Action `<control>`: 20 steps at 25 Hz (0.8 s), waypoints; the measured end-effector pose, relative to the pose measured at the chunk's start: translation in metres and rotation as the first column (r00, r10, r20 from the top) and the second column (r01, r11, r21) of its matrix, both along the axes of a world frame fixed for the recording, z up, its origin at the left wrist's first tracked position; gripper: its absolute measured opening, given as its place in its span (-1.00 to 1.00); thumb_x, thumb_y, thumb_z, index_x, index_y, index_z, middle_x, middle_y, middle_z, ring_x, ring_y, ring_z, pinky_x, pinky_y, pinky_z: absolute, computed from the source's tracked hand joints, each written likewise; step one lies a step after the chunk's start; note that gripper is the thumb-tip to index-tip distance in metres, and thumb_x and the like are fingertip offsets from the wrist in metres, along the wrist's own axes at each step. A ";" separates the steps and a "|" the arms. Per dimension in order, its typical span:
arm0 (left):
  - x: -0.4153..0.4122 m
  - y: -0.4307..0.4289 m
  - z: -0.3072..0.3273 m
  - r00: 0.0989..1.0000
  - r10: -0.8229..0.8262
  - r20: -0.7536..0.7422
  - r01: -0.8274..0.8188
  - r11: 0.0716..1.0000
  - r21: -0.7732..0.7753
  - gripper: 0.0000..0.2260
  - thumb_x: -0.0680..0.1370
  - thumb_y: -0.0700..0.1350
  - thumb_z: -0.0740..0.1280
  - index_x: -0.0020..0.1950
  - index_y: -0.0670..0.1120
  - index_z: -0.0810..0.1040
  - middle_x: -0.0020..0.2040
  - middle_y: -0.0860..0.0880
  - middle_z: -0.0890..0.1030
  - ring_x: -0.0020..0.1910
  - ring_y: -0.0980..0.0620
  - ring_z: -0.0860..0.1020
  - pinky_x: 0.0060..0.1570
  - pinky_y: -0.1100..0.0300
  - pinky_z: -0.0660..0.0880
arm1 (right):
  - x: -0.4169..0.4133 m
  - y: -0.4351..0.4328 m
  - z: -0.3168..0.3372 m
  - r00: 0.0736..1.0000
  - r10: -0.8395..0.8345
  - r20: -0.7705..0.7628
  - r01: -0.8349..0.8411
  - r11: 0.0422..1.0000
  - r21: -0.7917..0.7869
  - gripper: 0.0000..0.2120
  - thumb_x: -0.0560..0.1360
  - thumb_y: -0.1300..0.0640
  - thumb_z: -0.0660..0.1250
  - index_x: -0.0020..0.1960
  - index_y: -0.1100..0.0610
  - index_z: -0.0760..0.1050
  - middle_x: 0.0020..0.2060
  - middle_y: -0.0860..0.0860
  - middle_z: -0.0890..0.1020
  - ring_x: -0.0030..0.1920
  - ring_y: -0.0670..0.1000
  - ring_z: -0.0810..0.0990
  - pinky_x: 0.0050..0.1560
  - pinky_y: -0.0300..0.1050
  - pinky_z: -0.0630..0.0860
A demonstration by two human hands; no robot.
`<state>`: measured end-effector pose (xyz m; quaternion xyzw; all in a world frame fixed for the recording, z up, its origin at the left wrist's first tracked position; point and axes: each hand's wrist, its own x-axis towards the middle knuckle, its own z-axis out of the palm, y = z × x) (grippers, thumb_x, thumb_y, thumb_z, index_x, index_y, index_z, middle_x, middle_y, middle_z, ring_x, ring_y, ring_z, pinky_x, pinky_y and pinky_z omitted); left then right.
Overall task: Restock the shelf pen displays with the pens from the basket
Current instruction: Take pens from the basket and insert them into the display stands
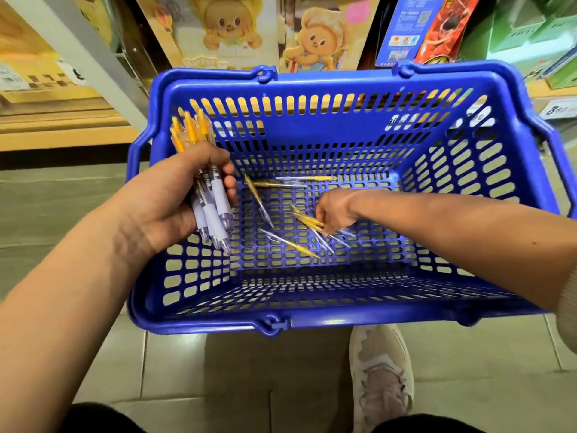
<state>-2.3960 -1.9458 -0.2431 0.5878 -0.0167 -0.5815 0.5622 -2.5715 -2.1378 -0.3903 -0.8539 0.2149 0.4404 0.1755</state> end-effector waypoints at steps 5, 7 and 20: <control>0.002 0.001 -0.002 1.000 -0.011 0.027 0.010 1.000 0.028 -0.94 0.54 -0.16 0.39 -0.12 -0.12 0.58 -0.26 -0.01 0.61 -0.34 0.09 0.61 -0.26 0.21 0.60 | -0.018 -0.026 0.009 0.979 -0.202 -0.009 0.202 0.979 0.008 -0.75 0.58 0.16 0.39 0.26 0.12 0.57 -0.12 -0.02 0.71 -0.23 -0.04 0.67 -0.06 -0.15 0.62; 0.001 0.001 -0.002 0.999 -0.021 0.028 0.020 0.999 0.027 -0.94 0.52 -0.16 0.42 -0.10 -0.13 0.58 -0.25 -0.02 0.63 -0.31 0.08 0.63 -0.26 0.22 0.61 | -0.029 -0.039 0.012 0.979 -0.201 0.031 0.203 0.978 -0.055 -0.79 0.56 0.19 0.38 0.19 0.14 0.62 -0.11 0.02 0.73 -0.23 -0.02 0.66 -0.08 -0.10 0.64; -0.015 0.004 -0.006 0.995 -0.102 0.015 0.101 0.993 0.061 -0.97 0.39 -0.20 0.48 -0.21 -0.11 0.73 -0.23 -0.04 0.69 -0.27 0.08 0.69 -0.27 0.20 0.63 | -0.050 -0.084 0.060 0.634 -0.677 0.373 0.611 0.735 0.294 -0.80 0.65 0.23 0.25 -0.05 0.10 0.62 -0.10 0.04 0.74 -0.09 -0.02 0.73 -0.10 -0.16 0.64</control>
